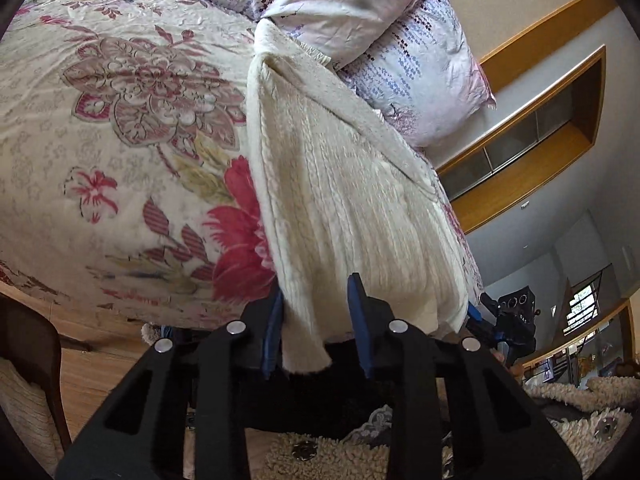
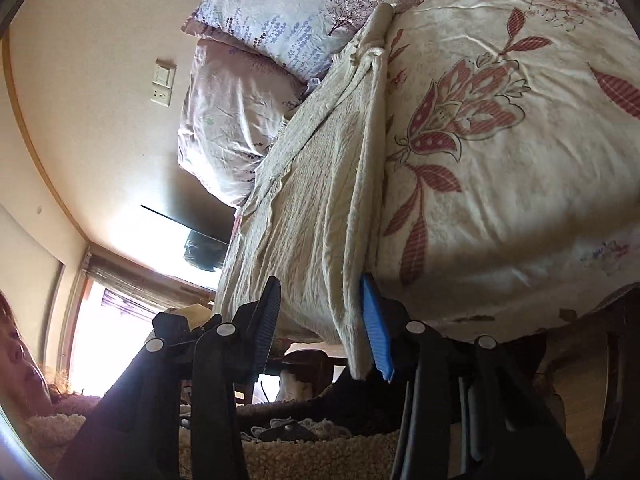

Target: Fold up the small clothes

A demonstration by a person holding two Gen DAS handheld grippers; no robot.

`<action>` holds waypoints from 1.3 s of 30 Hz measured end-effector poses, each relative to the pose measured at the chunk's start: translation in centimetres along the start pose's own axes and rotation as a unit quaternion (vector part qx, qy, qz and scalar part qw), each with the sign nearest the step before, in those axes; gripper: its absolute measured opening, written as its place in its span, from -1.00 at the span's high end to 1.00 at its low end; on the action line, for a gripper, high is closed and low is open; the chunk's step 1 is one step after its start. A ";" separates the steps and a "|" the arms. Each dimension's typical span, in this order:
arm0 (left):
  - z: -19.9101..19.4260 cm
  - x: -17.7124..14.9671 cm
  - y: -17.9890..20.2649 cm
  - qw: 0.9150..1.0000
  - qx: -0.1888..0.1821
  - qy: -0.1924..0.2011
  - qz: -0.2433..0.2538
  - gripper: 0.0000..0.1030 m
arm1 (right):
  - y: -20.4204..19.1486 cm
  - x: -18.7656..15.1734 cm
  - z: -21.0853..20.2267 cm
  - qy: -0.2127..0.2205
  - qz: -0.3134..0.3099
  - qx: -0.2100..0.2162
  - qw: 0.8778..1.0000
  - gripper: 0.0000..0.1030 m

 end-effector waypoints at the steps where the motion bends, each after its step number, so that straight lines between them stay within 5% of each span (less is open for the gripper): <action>1: 0.1 -0.6 -0.1 1.000 0.008 -0.007 0.003 0.41 | 0.3 -0.3 -0.2 -0.004 -0.004 -0.012 1.000 0.15; 8: 1.4 -2.4 -1.1 1.000 0.013 -0.019 -0.018 0.40 | 2.2 -2.7 1.5 -0.032 0.016 -0.015 0.999 0.18; 11: 1.4 -2.7 -0.9 0.999 0.007 -0.023 -0.020 0.40 | 1.7 -3.3 2.1 -0.042 0.009 0.004 0.999 0.54; 13: 1.2 -2.6 -0.8 1.000 0.006 -0.023 -0.019 0.61 | 1.2 -3.2 2.1 -0.035 -0.003 0.009 0.999 0.68; 21: -0.1 -0.4 0.8 1.000 -0.014 -0.001 -0.002 0.79 | -0.9 -1.9 1.0 -0.009 -0.041 0.028 0.999 0.81; 30: -0.7 6.6 3.3 0.995 -0.012 0.072 0.070 0.82 | -4.2 2.9 0.8 0.063 -0.096 0.048 0.992 0.85; 35: 2.5 11.3 4.3 0.988 0.008 0.099 0.116 0.86 | -6.1 7.0 3.6 0.092 -0.124 0.043 0.987 0.85; 39: 6.0 15.5 3.4 0.987 0.026 0.112 0.109 0.87 | -7.2 11.3 6.3 0.117 -0.134 0.033 0.983 0.85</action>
Point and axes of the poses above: each gripper's, at about its wrist camera, not at the fingertips, and z roughly the way its jaws point, y to its right, x to its top, the point moved 9 cm from there along z, roughly the way its jaws point, and after that the axes turned 13 degrees about y, right-handed, at the moved point
